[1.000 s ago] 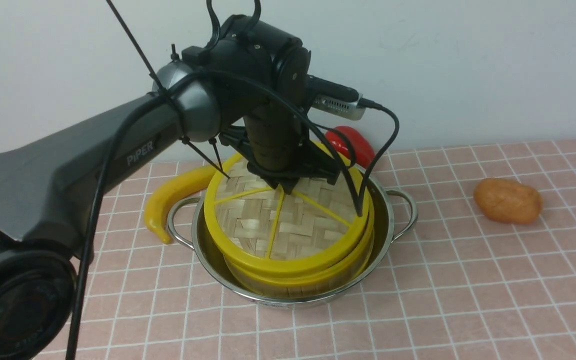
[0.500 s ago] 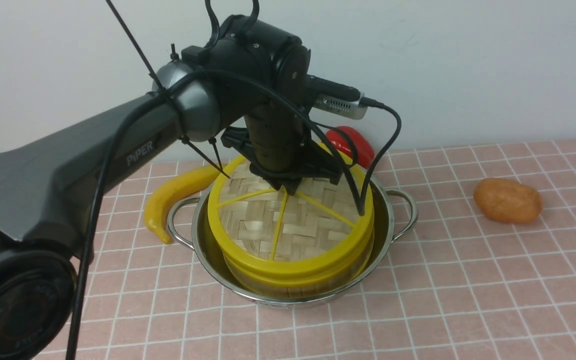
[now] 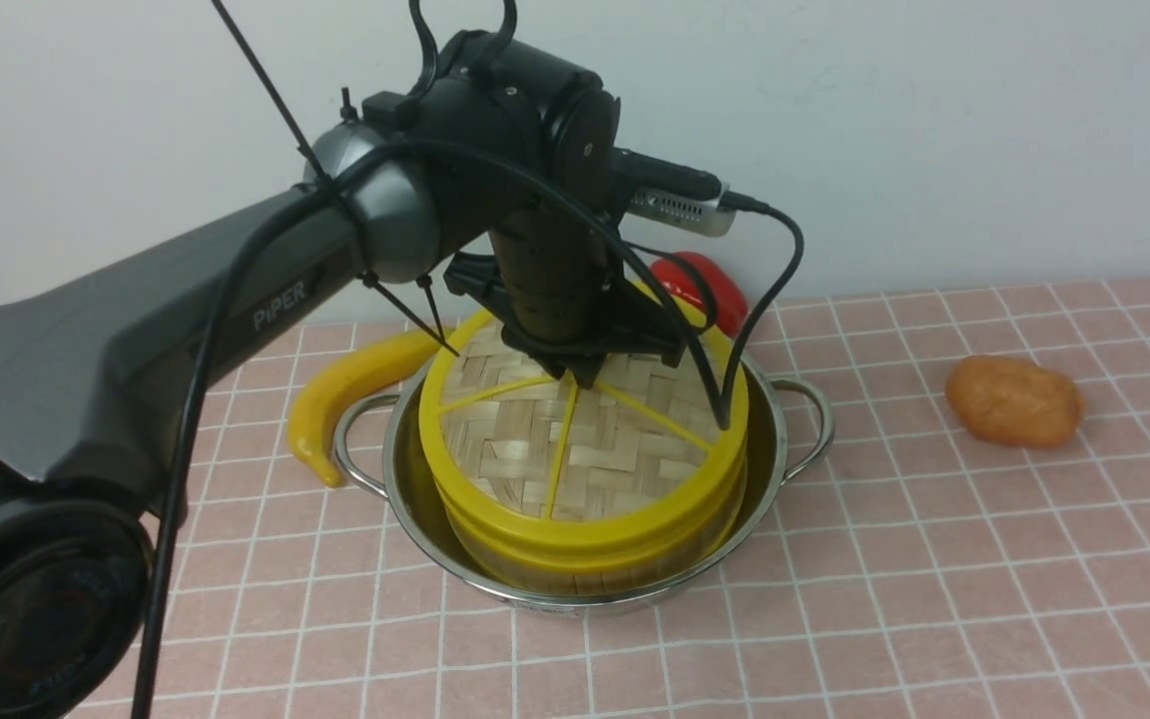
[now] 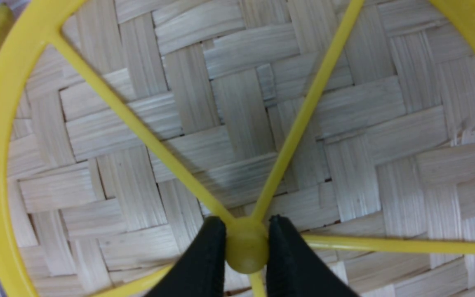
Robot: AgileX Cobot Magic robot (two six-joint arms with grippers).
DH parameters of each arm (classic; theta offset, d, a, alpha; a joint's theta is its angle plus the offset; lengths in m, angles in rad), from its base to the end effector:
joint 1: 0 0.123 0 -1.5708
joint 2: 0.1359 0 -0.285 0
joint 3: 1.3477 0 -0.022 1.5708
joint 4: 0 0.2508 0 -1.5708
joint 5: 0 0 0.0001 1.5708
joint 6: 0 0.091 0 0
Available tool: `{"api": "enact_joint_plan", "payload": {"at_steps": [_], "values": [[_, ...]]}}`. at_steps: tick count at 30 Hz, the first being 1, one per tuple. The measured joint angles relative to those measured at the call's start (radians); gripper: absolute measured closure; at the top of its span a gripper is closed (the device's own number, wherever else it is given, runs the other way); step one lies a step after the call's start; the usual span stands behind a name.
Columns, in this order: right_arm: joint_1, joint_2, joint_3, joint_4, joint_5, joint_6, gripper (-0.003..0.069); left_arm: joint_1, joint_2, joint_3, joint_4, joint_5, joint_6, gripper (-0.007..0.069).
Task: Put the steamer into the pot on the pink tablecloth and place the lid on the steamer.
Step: 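Place the yellow bamboo steamer lid onto the steamer in the pot with the left gripper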
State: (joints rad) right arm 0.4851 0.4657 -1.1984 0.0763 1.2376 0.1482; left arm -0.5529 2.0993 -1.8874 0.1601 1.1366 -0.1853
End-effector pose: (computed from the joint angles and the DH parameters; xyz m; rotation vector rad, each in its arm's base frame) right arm -0.0004 0.0072 0.4458 -0.3606 1.9883 0.4940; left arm 0.3942 -0.2278 0.2524 0.5727 2.7382 0.0462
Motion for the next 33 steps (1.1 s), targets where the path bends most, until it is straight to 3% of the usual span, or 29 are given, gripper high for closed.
{"api": "enact_joint_plan", "payload": {"at_steps": [28, 33], "values": [[0.0, 0.0, 0.0, 0.0, 0.0, 0.0, 0.0356, -0.001, 0.04, -0.01, 0.014, 0.009, 0.0, 0.0505], [0.0, 0.0, 0.0, 0.008, 0.0, 0.0, 0.0356, -0.001, 0.04, -0.01, 0.015, 0.005, 0.0, 0.0468]]}}
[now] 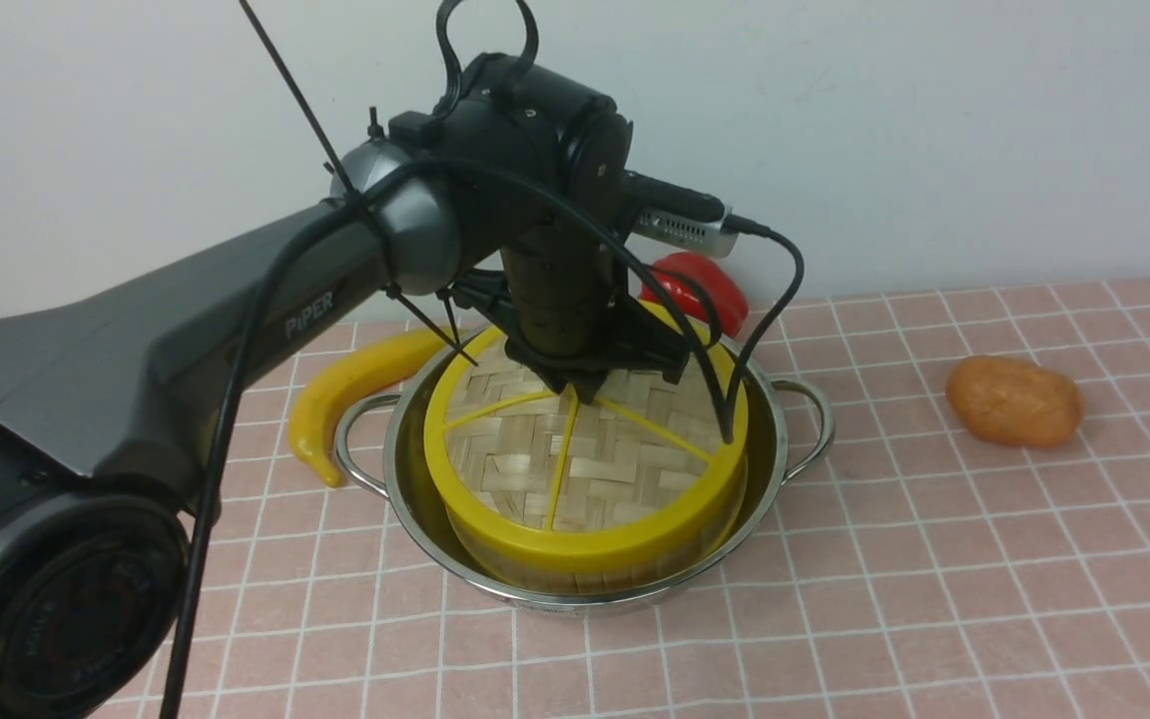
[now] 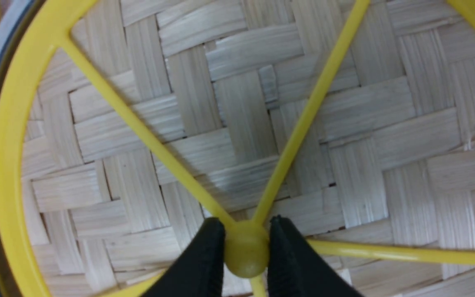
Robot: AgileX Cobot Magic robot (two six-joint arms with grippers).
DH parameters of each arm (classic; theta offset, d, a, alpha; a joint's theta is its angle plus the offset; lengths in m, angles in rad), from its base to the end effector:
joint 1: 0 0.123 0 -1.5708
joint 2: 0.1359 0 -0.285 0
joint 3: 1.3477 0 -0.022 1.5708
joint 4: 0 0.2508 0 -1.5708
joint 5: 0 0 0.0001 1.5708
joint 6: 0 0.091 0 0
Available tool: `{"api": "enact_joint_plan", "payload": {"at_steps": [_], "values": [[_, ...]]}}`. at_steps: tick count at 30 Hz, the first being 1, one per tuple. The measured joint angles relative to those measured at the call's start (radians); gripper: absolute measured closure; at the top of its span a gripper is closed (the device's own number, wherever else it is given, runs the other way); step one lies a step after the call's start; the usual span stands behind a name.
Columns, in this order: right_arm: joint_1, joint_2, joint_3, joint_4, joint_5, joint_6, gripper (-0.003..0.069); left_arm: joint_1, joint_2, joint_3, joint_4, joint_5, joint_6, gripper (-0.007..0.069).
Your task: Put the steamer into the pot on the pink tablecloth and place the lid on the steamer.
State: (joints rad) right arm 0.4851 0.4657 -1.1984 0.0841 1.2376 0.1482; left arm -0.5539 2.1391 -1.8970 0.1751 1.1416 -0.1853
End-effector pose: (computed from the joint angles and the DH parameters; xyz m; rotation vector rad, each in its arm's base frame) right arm -0.0007 0.0078 0.4459 -0.3630 1.9887 0.5028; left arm 0.3992 -0.2299 0.2369 0.5883 2.7626 0.0826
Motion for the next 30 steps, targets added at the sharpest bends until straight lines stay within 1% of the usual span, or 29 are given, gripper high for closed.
{"api": "enact_joint_plan", "payload": {"at_steps": [2, 3, 4, 5, 6, 7, 11, 15, 18, 23, 27, 28, 29, 30], "values": [[0.0, 0.0, 0.0, 0.003, 0.0, 0.0, 0.0356, 0.0, 0.0, 0.0, 0.007, -0.004, 0.0, 0.0433], [0.0, 0.0, 0.0, 0.007, 0.0, 0.0, 0.0356, 0.0, 0.0, -0.002, 0.017, -0.004, 0.0, 0.0395], [0.0, 0.0, 0.0, 0.007, 0.0, 0.0, 0.0356, 0.0, 0.0, -0.003, 0.019, -0.004, 0.0, 0.0395], [0.0, 0.0, 0.0, 0.01, 0.0, 0.0, 0.0356, 0.0, 0.0, -0.014, 0.033, 0.008, 0.0, 0.0343], [0.0, 0.0, 0.0, 0.011, 0.0, 0.0, 0.0356, 0.0, 0.0, -0.019, 0.035, 0.008, 0.0, 0.0337], [0.0, 0.0, 0.0, 0.011, 0.0, 0.0, 0.0356, 0.0, 0.0, -0.04, 0.049, 0.026, 0.0, 0.0296], [0.0, 0.0, 0.0, 0.012, 0.0, 0.0, 0.0356, 0.0, -0.025, -0.195, 0.122, 0.071, 0.003, 0.0192], [0.0, 0.0, 0.0, 0.012, 0.0, 0.0, 0.0356, 0.001, -0.096, -0.366, 0.156, 0.071, 0.012, 0.0139], [0.0, 0.0, 0.0, 0.01, 0.0, 0.0, 0.0356, 0.001, -0.173, -0.464, 0.145, 0.07, 0.017, 0.0122], [0.0, 0.0, 0.0, -0.018, 0.0, 0.0, 0.0356, 0.001, -0.31, -0.504, 0.079, 0.071, 0.04, 0.0119], [0.0, 0.0, 0.006, -0.09, -0.001, 0.0, 0.0356, 0.001, -0.455, -0.463, -0.056, 0.072, 0.058, 0.012], [0.0, 0.0, 0.008, -0.097, -0.001, 0.0, 0.0356, 0.001, -0.455, -0.463, -0.062, 0.072, 0.06, 0.012], [0.0, 0.0, 0.015, -0.12, -0.001, 0.0, 0.0356, 0.001, -0.509, -0.423, -0.115, 0.072, 0.077, 0.012], [0.0, 0.0, 0.024, -0.141, -0.001, 0.0, 0.0356, 0.001, -0.544, -0.391, -0.141, 0.072, 0.093, 0.012]]}}
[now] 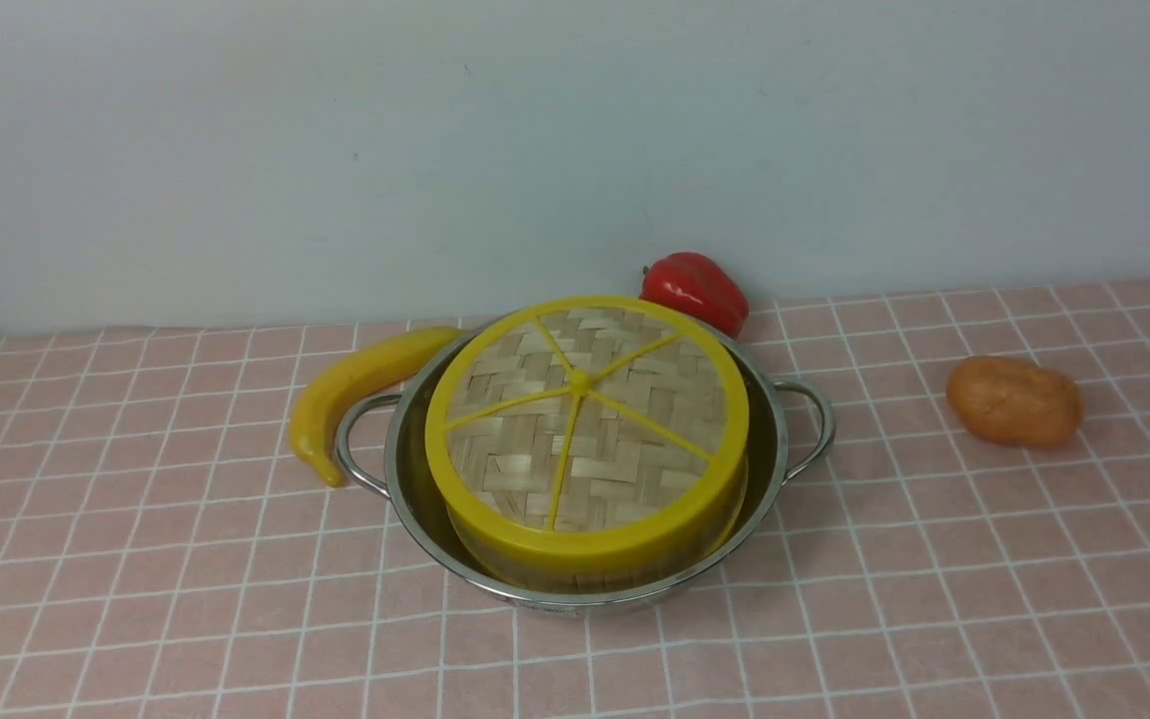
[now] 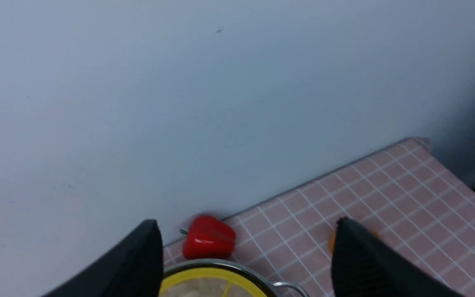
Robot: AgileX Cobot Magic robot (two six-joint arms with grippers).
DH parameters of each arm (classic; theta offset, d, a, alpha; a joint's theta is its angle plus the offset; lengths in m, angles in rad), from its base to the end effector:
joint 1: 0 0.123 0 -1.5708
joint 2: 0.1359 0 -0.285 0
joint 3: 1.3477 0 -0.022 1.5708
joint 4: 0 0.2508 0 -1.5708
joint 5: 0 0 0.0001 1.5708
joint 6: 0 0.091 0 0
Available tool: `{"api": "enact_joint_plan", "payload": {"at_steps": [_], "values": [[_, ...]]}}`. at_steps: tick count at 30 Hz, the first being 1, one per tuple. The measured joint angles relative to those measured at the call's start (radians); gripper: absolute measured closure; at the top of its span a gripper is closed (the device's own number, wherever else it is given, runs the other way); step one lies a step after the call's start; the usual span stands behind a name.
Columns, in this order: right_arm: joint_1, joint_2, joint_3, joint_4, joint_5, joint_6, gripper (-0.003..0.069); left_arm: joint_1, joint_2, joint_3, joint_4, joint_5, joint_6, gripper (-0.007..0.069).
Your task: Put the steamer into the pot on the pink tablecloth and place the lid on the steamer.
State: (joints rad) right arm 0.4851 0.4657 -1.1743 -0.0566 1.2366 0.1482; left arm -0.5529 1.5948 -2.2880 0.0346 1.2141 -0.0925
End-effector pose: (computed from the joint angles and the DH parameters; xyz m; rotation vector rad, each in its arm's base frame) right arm 0.0084 -0.0011 0.4400 -0.3244 2.0005 0.3372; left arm 0.2489 -0.1501 0.5582 0.4532 1.9722 -0.3715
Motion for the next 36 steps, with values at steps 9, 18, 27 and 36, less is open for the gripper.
{"api": "enact_joint_plan", "payload": {"at_steps": [9, 18, 27, 36], "values": [[0.0, 0.001, 0.132, -0.129, -0.002, 0.0, 0.0356, -0.001, -0.305, 0.498, -0.047, 0.0, 0.033, 0.0176], [0.0, 0.002, 0.239, -0.148, -0.002, 0.0, 0.0356, -0.001, -0.505, 1.099, -0.047, 0.015, -0.003, 0.041], [0.0, 0.002, 0.247, -0.123, -0.002, 0.0, 0.0356, -0.001, -0.588, 1.233, -0.047, -0.129, -0.04, 0.0638], [0.0, 0.002, 0.247, -0.049, -0.002, 0.0, 0.0356, -0.001, -0.606, 1.234, -0.062, -0.143, -0.075, 0.0646]]}}
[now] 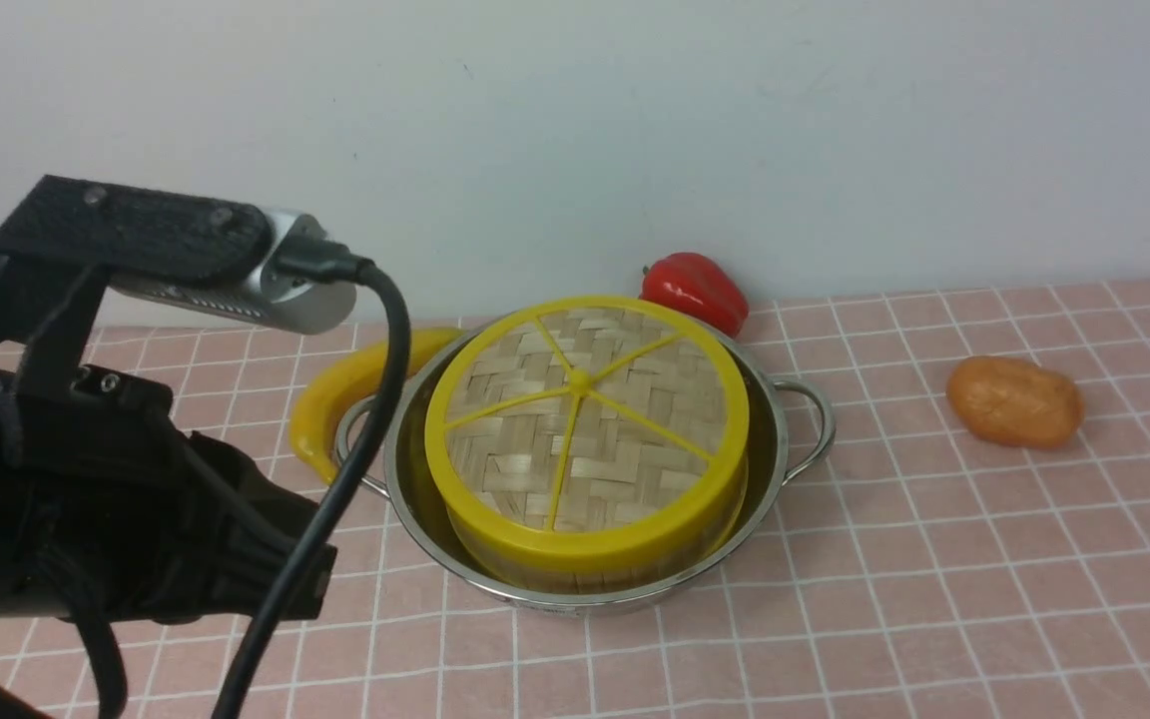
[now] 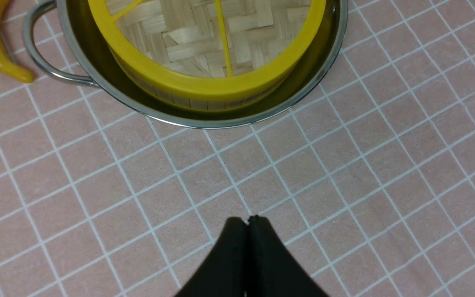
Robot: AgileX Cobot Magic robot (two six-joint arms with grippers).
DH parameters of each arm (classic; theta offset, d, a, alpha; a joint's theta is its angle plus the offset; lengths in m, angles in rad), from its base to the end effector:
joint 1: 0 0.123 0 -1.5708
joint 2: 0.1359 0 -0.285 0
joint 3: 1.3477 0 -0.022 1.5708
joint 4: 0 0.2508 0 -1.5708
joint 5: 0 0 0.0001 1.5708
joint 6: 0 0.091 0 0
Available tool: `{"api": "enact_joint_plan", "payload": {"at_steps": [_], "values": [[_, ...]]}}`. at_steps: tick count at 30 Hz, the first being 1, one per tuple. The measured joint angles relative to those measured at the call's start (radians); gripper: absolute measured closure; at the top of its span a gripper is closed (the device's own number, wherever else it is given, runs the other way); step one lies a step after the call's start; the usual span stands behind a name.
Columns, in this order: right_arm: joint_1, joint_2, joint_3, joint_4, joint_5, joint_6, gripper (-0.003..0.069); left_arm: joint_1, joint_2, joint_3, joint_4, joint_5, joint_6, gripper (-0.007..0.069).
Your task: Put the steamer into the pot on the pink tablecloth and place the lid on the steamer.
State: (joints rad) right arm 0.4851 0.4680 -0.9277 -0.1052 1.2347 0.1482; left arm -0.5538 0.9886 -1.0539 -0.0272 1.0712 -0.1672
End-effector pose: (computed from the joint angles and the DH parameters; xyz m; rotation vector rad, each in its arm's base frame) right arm 0.0380 0.0098 0.3766 -0.3654 2.2315 0.2083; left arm 0.1491 -0.0948 0.3676 0.4781 2.4750 -0.3340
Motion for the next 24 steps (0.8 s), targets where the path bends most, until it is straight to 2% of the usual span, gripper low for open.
{"api": "enact_joint_plan", "payload": {"at_steps": [11, 15, 17, 22, 24], "values": [[0.0, 0.0, 0.0, 0.124, 0.0, 0.0, 0.0356, 0.01, -0.009, 0.0, 0.005, 0.0, 0.0, 0.0643], [0.0, 0.0, 0.0, 0.188, 0.0, 0.0, 0.0356, 0.078, -0.082, 0.02, 0.027, -0.043, 0.044, 0.0625], [0.0, 0.0, 0.0, 0.214, 0.0, 0.0, 0.0356, 0.123, -0.151, 0.059, 0.027, -0.12, 0.08, 0.0617], [0.0, 0.0, 0.0, 0.291, 0.0, 0.0, 0.0356, 0.291, -0.374, 0.278, 0.038, -0.557, 0.167, 0.06], [0.0, 0.0, 0.0, 0.324, 0.0, 0.0, 0.0356, 0.366, -0.483, 0.426, 0.038, -0.743, 0.187, 0.0591]]}}
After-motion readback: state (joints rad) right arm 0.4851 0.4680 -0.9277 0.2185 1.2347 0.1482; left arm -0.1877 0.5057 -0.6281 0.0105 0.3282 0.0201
